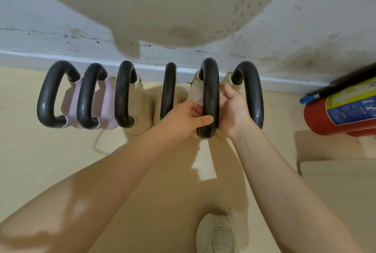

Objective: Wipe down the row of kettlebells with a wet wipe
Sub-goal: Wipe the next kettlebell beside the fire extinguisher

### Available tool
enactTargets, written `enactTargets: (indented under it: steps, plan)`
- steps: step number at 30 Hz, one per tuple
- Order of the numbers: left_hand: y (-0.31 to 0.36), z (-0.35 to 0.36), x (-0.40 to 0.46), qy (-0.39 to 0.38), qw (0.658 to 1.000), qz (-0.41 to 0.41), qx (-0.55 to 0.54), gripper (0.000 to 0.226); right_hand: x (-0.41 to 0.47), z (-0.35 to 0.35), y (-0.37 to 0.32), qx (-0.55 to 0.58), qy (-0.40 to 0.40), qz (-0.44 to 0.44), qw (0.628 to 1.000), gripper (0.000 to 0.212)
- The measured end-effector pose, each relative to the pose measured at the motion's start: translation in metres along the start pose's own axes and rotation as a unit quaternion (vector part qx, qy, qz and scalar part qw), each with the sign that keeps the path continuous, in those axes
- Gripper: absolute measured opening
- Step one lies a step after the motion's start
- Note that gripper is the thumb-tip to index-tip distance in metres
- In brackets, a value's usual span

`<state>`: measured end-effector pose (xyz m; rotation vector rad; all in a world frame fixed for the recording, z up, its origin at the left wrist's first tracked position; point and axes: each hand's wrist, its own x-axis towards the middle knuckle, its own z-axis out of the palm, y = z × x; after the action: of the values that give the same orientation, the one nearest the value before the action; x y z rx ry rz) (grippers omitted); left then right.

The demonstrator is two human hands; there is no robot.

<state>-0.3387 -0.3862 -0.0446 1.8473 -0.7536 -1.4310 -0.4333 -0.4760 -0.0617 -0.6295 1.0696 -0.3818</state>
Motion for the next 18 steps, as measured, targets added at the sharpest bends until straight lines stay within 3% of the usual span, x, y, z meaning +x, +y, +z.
enactTargets:
  steps: [3,6,9,16,18]
  plan:
    - [0.000,0.001,-0.001,0.009,1.000,-0.003,0.013,0.029,-0.001,0.009,-0.001,-0.078,0.023,-0.096,0.992,0.044]
    - [0.002,0.001,-0.002,0.011,1.000,0.003,0.029,0.028,-0.013,0.002,0.023,-0.168,-0.030,-0.190,0.967,0.038]
    - [0.005,-0.001,-0.003,-0.011,0.999,0.012,0.038,0.028,-0.021,-0.011,0.047,-0.259,-0.059,-0.280,0.923,0.055]
    - [0.002,0.000,-0.005,-0.018,1.000,0.022,0.011,0.029,-0.005,-0.014,0.043,-0.314,-0.048,-0.314,0.895,0.056]
    - [0.003,0.002,-0.008,-0.021,0.999,0.027,0.004,0.027,-0.009,-0.025,0.046,-0.378,-0.063,-0.360,0.851,0.051]
